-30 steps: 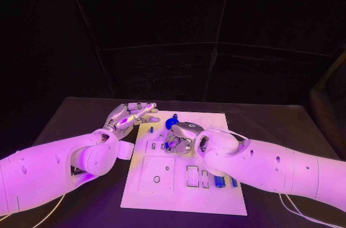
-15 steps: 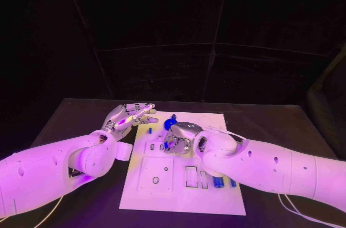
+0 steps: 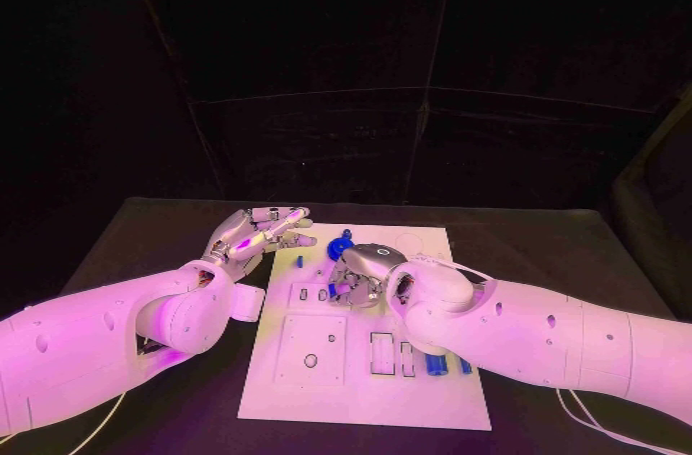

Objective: Assemble the parts on the task board

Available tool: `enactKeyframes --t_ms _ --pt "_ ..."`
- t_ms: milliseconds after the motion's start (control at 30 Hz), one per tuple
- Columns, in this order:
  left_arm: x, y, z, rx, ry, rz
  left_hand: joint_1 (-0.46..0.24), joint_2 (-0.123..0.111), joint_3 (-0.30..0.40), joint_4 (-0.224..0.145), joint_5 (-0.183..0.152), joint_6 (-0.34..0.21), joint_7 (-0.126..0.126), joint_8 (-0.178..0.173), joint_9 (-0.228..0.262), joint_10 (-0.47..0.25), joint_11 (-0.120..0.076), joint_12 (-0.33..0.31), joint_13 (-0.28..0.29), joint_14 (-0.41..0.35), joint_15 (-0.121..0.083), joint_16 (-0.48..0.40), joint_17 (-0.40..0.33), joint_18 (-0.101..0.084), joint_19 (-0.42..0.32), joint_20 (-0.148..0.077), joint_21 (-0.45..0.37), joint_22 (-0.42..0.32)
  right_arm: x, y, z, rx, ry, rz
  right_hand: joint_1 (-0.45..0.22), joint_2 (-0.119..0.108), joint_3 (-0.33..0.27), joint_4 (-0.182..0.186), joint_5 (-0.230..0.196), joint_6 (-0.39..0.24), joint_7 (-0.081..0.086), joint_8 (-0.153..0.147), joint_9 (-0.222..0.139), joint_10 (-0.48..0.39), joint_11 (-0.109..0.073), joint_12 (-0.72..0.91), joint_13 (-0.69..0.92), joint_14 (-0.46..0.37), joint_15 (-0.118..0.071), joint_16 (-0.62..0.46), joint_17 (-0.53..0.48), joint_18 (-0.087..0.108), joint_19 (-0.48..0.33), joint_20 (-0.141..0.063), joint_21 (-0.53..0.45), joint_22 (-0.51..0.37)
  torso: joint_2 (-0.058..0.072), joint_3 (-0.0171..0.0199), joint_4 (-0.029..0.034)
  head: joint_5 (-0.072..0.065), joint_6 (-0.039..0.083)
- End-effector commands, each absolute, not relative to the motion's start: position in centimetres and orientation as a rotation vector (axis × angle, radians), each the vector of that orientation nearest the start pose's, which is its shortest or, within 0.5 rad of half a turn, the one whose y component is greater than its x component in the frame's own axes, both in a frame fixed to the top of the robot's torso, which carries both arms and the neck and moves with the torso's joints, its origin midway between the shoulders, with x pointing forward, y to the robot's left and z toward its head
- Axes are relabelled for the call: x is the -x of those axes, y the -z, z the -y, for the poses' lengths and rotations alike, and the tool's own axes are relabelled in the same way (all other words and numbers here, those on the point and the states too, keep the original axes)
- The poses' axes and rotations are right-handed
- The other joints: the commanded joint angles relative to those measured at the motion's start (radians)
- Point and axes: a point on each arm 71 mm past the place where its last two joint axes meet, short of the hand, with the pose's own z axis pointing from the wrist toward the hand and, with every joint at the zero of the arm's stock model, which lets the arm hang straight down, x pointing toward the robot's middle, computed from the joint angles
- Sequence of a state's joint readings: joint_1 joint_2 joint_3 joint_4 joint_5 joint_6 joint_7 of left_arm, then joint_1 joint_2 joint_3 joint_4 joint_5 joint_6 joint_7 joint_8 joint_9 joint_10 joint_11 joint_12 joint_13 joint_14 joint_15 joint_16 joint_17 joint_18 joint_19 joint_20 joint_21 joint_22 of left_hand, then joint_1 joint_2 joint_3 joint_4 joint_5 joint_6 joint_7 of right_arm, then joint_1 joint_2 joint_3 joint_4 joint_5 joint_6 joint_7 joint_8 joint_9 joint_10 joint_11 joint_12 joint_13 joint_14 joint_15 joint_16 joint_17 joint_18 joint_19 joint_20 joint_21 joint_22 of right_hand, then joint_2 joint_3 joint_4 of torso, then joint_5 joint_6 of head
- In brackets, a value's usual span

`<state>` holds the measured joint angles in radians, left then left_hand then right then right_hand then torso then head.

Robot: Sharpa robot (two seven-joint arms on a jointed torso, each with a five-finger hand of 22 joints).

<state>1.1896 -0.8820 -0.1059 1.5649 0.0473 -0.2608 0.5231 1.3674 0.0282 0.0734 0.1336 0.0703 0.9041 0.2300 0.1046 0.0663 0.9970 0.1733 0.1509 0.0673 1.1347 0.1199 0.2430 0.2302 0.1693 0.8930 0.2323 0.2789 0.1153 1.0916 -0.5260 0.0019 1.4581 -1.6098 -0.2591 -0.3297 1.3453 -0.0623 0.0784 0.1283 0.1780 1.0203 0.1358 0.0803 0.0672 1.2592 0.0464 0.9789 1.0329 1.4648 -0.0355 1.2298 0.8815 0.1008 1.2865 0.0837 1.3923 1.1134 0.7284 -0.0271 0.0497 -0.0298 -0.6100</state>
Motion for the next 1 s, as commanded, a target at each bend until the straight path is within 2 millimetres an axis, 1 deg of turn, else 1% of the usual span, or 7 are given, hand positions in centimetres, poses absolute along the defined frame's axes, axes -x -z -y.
enactKeyframes --t_ms 33,333,633,700,800,933,1000 --pt "-47.0 19.4 -21.5 1.114 1.651 -1.377 -0.001 0.007 0.0 -0.007 0.002 -0.006 0.003 -0.004 -0.001 -0.001 0.002 -0.005 -0.001 -0.007 0.0 -0.005 0.001 0.014 -0.002 0.003 -0.004 -0.001 -46.6 22.3 6.5 0.233 -0.643 -1.75 -0.022 -0.009 -0.01 0.015 -0.016 -0.006 -0.002 -0.003 0.003 -0.004 0.001 -0.004 -0.003 0.0 0.007 -0.005 -0.002 -0.007 -0.008 0.001 -0.005 -0.002 0.0 0.0003 -0.0011 0.0 0.0" --pt "-47.1 19.5 -21.5 1.114 1.651 -1.378 -0.001 0.007 0.0 -0.007 0.002 -0.006 0.003 -0.004 -0.001 -0.001 0.002 -0.005 -0.001 -0.007 0.0 -0.005 0.001 0.014 -0.002 0.003 -0.004 -0.001 -46.6 22.1 6.5 0.213 -0.651 -1.726 -0.065 -0.035 -0.07 0.054 -0.065 -0.023 0.0 -0.006 0.002 -0.006 0.003 -0.003 -0.009 0.0 0.009 -0.014 -0.013 -0.007 -0.008 0.002 -0.009 -0.005 -0.001 0.001 -0.0018 -0.001 -0.001" --pt "-47.1 19.5 -21.6 1.119 1.641 -1.384 -0.002 0.01 0.0 -0.015 0.002 -0.007 0.0 -0.007 -0.001 -0.001 0.0 -0.009 -0.001 0.01 -0.005 0.002 0.011 0.016 0.019 -0.001 0.005 0.001 -46.3 20.7 6.9 0.132 -0.744 -1.548 -0.041 -0.059 -0.188 0.145 -0.071 -0.077 0.016 -0.01 0.003 -0.009 0.018 0.022 0.002 -0.002 0.021 -0.024 -0.027 -0.008 -0.002 0.013 -0.008 -0.001 -0.002 0.003 -0.0024 0.0 0.003" --pt "-47.2 19.6 -21.7 1.114 1.63 -1.391 -0.003 0.012 0.0 -0.02 0.002 0.006 -0.011 -0.002 0.001 0.008 -0.009 -0.007 0.0 0.029 -0.014 0.011 0.02 0.017 0.046 -0.009 0.021 0.007 -46.0 20.4 7.2 0.128 -0.775 -1.512 -0.029 -0.071 -0.205 0.162 -0.074 -0.081 0.017 -0.009 0.003 -0.013 0.019 0.02 -0.002 -0.004 0.022 -0.03 -0.036 -0.007 -0.004 0.014 -0.009 -0.003 -0.002 0.0041 -0.0027 0.001 0.003" --pt "-47.2 19.7 -21.9 1.081 1.596 -1.431 -0.018 0.013 -0.004 -0.017 0.002 0.042 -0.032 0.008 0.003 0.042 -0.03 -0.001 0.002 0.092 -0.038 0.044 0.044 0.018 0.116 -0.035 0.065 0.026 -45.4 19.8 8.1 0.141 -0.847 -1.472 -0.025 -0.076 -0.213 0.165 -0.079 -0.083 0.018 -0.009 0.003 -0.014 0.019 0.019 -0.003 -0.006 0.022 -0.034 -0.044 -0.007 -0.005 0.014 -0.01 -0.005 -0.003 0.0025 -0.0034 0.0 0.002" --pt "-47.2 20.2 -22.0 1.018 1.528 -1.541 -0.053 -0.001 -0.029 -0.002 0.0 0.091 -0.051 0.018 0.004 0.12 -0.059 0.018 0.014 0.241 -0.082 0.145 0.114 0.015 0.227 -0.078 0.148 0.065 -44.7 19.0 10.0 0.156 -0.962 -1.457 0.011 -0.025 -0.198 0.155 -0.074 -0.082 0.017 -0.004 0.005 -0.03 0.019 0.003 -0.02 -0.022 0.023 -0.075 -0.107 0.003 -0.039 0.015 -0.034 -0.055 -0.01 0.0023 -0.0022 -0.001 0.002" --pt "-47.2 20.6 -22.1 0.979 1.458 -1.627 -0.064 -0.005 -0.04 0.005 -0.001 0.117 -0.061 0.024 0.007 0.168 -0.074 0.034 0.025 0.289 -0.098 0.207 0.159 0.014 0.265 -0.096 0.188 0.086 -44.9 18.4 11.4 0.113 -1.009 -1.48 0.073 0.009 -0.174 0.128 -0.021 -0.078 0.014 -0.001 0.006 -0.074 0.015 -0.065 -0.08 -0.042 0.02 -0.123 -0.175 0.014 -0.075 0.013 -0.063 -0.111 -0.015 0.0043 -0.0058 0.002 0.001"
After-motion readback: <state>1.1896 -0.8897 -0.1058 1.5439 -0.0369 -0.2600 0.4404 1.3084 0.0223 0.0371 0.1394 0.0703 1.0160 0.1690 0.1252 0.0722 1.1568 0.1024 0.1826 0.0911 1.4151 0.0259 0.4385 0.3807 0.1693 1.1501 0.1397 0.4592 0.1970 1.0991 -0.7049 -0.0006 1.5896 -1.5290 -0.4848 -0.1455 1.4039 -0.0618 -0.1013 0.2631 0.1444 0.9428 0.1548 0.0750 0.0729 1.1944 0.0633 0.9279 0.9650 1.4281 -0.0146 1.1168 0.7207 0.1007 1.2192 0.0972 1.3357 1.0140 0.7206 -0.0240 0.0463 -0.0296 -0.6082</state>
